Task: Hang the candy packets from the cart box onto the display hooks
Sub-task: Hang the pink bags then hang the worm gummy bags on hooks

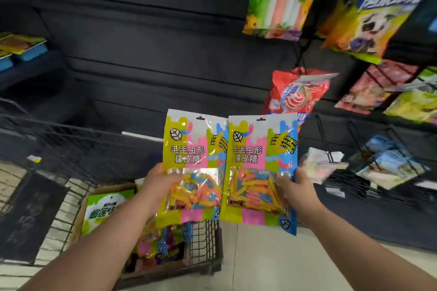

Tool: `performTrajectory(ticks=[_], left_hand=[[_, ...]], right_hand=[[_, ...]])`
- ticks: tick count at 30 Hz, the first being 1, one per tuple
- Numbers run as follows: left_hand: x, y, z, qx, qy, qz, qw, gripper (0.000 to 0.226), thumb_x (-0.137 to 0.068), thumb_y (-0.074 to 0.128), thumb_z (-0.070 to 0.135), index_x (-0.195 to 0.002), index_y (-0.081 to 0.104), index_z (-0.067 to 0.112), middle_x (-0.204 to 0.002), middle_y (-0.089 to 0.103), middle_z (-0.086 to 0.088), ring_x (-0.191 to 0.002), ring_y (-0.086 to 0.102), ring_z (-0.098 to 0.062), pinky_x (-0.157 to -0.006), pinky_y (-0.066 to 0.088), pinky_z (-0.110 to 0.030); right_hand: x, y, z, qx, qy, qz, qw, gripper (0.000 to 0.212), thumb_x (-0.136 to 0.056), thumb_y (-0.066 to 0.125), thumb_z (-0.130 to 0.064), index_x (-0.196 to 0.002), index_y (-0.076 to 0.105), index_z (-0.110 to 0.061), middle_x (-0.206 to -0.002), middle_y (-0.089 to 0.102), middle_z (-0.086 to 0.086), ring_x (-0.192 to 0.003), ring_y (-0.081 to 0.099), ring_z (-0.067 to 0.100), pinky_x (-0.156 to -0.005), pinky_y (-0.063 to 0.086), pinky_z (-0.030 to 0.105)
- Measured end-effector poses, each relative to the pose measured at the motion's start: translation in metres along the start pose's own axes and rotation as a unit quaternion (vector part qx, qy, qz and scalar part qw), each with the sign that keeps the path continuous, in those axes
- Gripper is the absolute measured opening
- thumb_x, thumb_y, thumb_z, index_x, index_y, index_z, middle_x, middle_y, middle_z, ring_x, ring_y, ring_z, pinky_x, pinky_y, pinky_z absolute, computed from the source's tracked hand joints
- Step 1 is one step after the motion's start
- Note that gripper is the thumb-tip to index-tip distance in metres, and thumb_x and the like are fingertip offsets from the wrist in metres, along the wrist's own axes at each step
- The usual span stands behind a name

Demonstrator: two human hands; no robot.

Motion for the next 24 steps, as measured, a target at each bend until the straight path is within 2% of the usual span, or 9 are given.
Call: performTrajectory(ticks=[2,5,7,9,11,14,18,21,24], left_hand=[[0.005,0.028,0.009,-0.007,0.006,-0.017,1.0,0.022,-0.079,0.069,-0.006,-0.092,0.064,0.01,-0.093,0.07,-0.016,-0.082,0.069,-0.031,-0.079,0.056,-0.046],[0.02,0.077,0.022,-0.014,0.028,-0.049,0.998,0.02,-0.082,0.065,-0.008,-0.092,0.063,0.009,-0.081,0.069,-0.009,-0.062,0.068,-0.019,-0.054,0.056,-0.029],[0.035,0.116,0.026,-0.024,0.039,-0.079,0.996,0.021,-0.083,0.063,-0.009,-0.084,0.062,0.011,-0.073,0.068,-0.005,-0.054,0.066,-0.015,-0.046,0.052,-0.024],[0.055,0.156,0.027,-0.035,0.044,-0.105,0.993,0.022,-0.084,0.062,-0.011,-0.082,0.061,0.011,-0.063,0.068,0.0,-0.048,0.065,-0.01,-0.04,0.05,-0.021],[0.078,0.198,0.025,-0.046,0.047,-0.126,0.99,0.019,-0.084,0.063,-0.01,-0.092,0.062,0.007,-0.076,0.071,-0.005,-0.056,0.067,-0.011,-0.044,0.052,-0.02],[0.119,0.264,0.02,-0.063,0.047,-0.171,0.982,0.032,-0.081,0.066,-0.007,-0.111,0.061,0.0,-0.101,0.071,-0.018,-0.071,0.069,-0.023,-0.054,0.057,-0.028],[0.183,0.355,0.011,-0.08,0.048,-0.24,0.966,0.021,-0.083,0.061,-0.014,-0.09,0.06,0.006,-0.07,0.071,-0.007,-0.047,0.066,-0.011,-0.038,0.051,-0.022],[0.227,0.411,0.003,-0.093,0.062,-0.276,0.955,0.023,-0.082,0.063,-0.012,-0.09,0.06,0.009,-0.084,0.069,-0.012,-0.053,0.067,-0.012,-0.042,0.052,-0.02],[0.266,0.458,-0.003,-0.116,0.082,-0.31,0.94,0.025,-0.082,0.062,-0.012,-0.091,0.065,0.01,-0.085,0.071,-0.01,-0.06,0.069,-0.014,-0.05,0.054,-0.022]], right_hand=[[0.007,-0.032,0.001,-0.013,-0.002,0.022,1.0,0.004,-0.094,0.056,-0.018,-0.093,0.052,-0.02,-0.101,0.065,0.01,-0.093,0.065,0.03,-0.084,0.055,0.046],[0.02,-0.084,0.007,-0.03,-0.014,0.059,0.998,0.006,-0.094,0.055,-0.018,-0.091,0.052,-0.022,-0.1,0.064,0.008,-0.088,0.063,0.024,-0.076,0.053,0.038],[0.033,-0.124,0.015,-0.04,-0.019,0.088,0.995,0.005,-0.094,0.055,-0.017,-0.091,0.052,-0.02,-0.096,0.063,0.007,-0.084,0.061,0.022,-0.069,0.05,0.033],[0.05,-0.165,0.026,-0.047,-0.023,0.112,0.992,0.004,-0.094,0.055,-0.017,-0.091,0.052,-0.017,-0.098,0.063,0.009,-0.087,0.061,0.024,-0.072,0.05,0.034],[0.069,-0.211,0.044,-0.055,-0.018,0.143,0.988,0.006,-0.093,0.056,-0.017,-0.094,0.053,-0.012,-0.1,0.064,0.012,-0.091,0.061,0.028,-0.076,0.05,0.037],[0.101,-0.282,0.076,-0.092,-0.005,0.19,0.977,0.004,-0.093,0.056,-0.016,-0.093,0.053,-0.013,-0.1,0.064,0.012,-0.09,0.063,0.029,-0.074,0.052,0.036],[0.144,-0.37,0.113,-0.143,0.0,0.24,0.96,0.01,-0.093,0.055,-0.01,-0.088,0.051,-0.017,-0.099,0.064,0.015,-0.09,0.063,0.032,-0.074,0.054,0.039],[0.177,-0.425,0.136,-0.166,-0.001,0.262,0.951,0.007,-0.093,0.054,-0.007,-0.098,0.051,-0.011,-0.1,0.064,0.016,-0.089,0.064,0.033,-0.071,0.055,0.04],[0.208,-0.473,0.159,-0.172,0.0,0.29,0.941,0.017,-0.089,0.056,-0.008,-0.107,0.056,-0.012,-0.105,0.067,0.017,-0.091,0.067,0.032,-0.082,0.056,0.049]])
Point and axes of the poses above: each hand's wrist, its own x-axis away from the middle knuckle, its own y-axis out of the palm, z = x × y, the point moved 9 cm from there along -x, towards the middle knuckle
